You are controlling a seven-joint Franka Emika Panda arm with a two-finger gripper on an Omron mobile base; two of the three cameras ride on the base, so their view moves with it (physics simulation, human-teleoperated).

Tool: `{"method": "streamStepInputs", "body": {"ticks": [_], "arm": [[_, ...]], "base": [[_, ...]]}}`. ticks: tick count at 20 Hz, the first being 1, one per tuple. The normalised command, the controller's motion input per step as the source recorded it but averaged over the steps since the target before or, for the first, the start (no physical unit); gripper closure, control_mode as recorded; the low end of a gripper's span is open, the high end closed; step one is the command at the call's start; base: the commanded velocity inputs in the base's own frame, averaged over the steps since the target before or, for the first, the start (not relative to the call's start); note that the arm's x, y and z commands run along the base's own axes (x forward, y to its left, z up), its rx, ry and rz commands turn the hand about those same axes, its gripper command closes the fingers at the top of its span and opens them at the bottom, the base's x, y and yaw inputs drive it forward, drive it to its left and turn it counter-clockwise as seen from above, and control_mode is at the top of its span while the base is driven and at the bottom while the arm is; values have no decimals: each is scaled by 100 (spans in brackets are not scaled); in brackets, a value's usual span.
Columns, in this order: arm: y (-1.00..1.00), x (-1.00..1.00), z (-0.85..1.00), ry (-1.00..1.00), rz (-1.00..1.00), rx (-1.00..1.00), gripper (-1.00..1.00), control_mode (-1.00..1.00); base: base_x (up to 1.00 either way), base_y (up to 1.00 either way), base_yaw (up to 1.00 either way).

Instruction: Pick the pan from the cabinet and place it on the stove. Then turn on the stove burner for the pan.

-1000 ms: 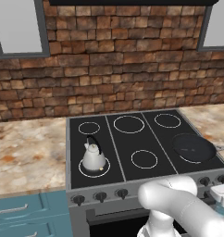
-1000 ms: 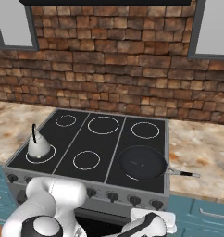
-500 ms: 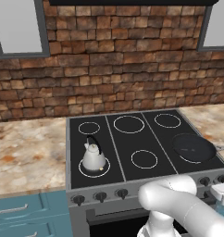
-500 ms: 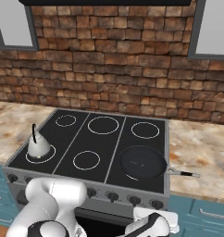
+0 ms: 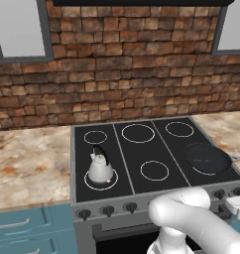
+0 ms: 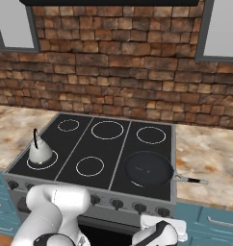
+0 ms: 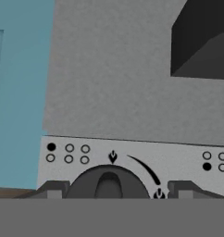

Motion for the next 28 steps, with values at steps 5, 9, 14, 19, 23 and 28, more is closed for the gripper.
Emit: {"method": "streamStepInputs", "body": {"ticks": [5, 9, 14, 19, 23, 28], "arm": [[0, 2, 6, 0, 1, -5, 100, -100], [0, 0, 27, 0, 0, -10, 100, -100], [0, 0, 30, -5, 1, -25, 100, -100], [0, 0, 28, -8, 4, -39, 100, -100], [0, 0, 36, -8, 5, -39, 100, -100], [0, -7, 41, -7, 3, -41, 100, -100]], "base": [[0, 0, 0], [0, 0, 0], [0, 0, 0], [0, 0, 0], [0, 0, 0], [0, 0, 0]]}}
